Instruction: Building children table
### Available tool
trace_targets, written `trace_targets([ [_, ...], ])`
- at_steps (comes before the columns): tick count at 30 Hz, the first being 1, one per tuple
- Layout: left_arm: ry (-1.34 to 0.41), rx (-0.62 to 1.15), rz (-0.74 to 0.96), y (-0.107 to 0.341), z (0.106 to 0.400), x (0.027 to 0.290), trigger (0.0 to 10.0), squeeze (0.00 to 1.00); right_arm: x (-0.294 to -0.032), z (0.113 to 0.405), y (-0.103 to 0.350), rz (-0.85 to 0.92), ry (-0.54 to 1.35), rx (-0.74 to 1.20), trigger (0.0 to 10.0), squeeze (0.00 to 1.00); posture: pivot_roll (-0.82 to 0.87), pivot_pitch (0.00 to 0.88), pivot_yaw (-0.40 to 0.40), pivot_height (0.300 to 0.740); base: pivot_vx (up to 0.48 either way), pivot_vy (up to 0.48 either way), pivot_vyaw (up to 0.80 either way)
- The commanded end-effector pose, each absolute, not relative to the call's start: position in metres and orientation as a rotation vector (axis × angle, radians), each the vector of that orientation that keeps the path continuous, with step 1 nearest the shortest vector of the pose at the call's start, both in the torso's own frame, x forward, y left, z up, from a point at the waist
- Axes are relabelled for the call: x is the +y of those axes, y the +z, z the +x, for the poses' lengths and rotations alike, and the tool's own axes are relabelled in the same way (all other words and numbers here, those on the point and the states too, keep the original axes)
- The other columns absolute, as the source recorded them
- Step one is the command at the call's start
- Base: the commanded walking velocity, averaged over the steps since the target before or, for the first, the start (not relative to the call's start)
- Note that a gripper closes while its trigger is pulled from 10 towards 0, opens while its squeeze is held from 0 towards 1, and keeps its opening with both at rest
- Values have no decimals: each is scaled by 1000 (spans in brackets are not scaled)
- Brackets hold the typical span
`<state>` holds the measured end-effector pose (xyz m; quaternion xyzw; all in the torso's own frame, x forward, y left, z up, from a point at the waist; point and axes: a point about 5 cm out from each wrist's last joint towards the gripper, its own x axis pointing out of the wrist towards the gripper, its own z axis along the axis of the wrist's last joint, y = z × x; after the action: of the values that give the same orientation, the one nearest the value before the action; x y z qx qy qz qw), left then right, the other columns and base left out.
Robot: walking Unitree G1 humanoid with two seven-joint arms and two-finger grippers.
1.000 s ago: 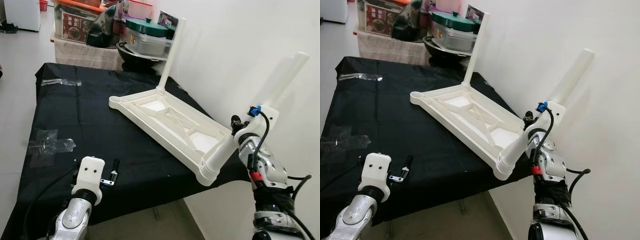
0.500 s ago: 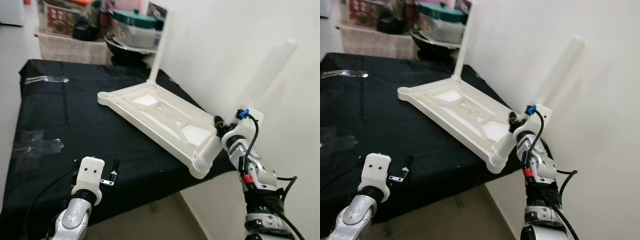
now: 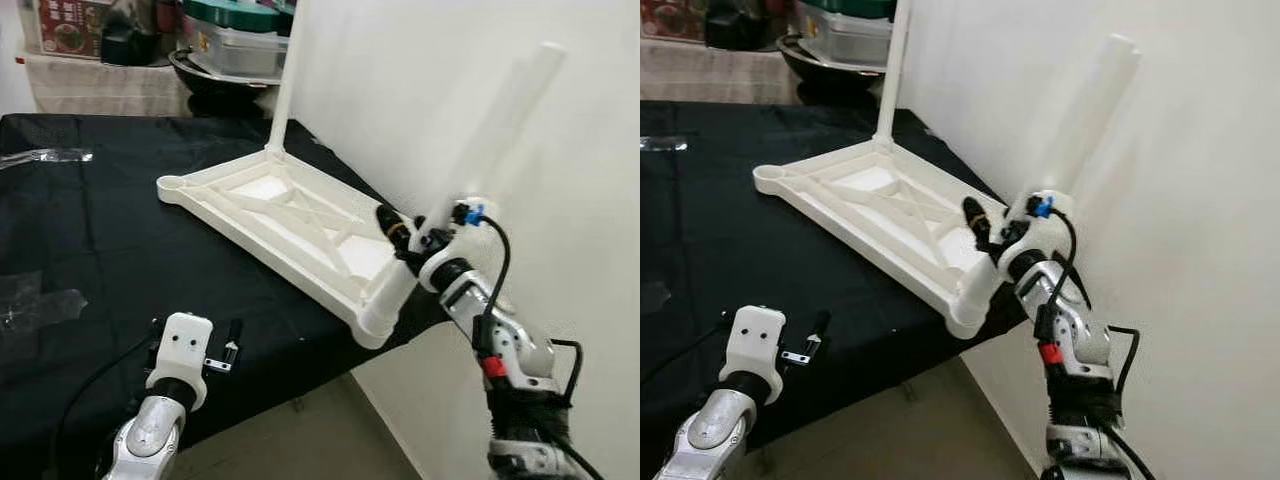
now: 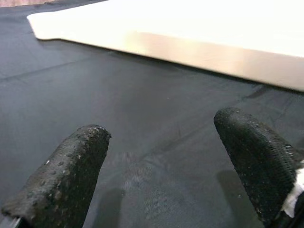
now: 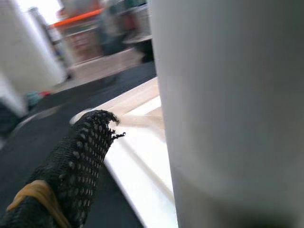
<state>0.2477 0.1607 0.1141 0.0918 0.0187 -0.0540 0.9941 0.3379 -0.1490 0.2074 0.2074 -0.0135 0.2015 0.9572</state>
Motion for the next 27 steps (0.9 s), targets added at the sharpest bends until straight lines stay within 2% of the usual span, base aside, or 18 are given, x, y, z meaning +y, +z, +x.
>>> trace_targets([
  [1, -121, 36, 186, 116, 248, 158, 10000, 0, -142, 335, 207, 417, 461, -16, 10000, 0, 120, 0, -220, 740, 0, 0, 0],
  [9, -121, 33, 189, 117, 249, 158, 10000, 0, -149, 338, 202, 417, 411, 8, 10000, 0, 119, 0, -220, 740, 0, 0, 0],
  [10, -122, 34, 189, 117, 249, 157, 10000, 0, -150, 338, 202, 421, 404, 11, 8000, 0, 118, 0, -218, 740, 0, 0, 0],
  [11, -122, 34, 189, 117, 249, 157, 10000, 0, -151, 339, 201, 429, 387, 12, 0, 0, 118, 0, -219, 740, 0, 0, 0],
  [18, -123, 34, 190, 117, 249, 157, 10000, 0, -157, 341, 198, 434, 339, 18, 0, 0, 118, 0, -219, 740, 0, 0, 0],
  [19, -120, 34, 192, 117, 249, 157, 10000, 0, -174, 346, 187, 401, 183, 68, 0, 0, 118, 0, -221, 740, 0, 0, 0],
  [22, -118, 34, 193, 117, 249, 157, 10000, 0, -187, 348, 180, 394, 77, 94, 0, 0, 119, 0, -221, 740, 0, 0, 0],
  [27, -121, 35, 194, 117, 249, 157, 10000, 0, -191, 348, 180, 401, 50, 85, 0, 0, 116, 0, -217, 740, 0, 0, 0],
])
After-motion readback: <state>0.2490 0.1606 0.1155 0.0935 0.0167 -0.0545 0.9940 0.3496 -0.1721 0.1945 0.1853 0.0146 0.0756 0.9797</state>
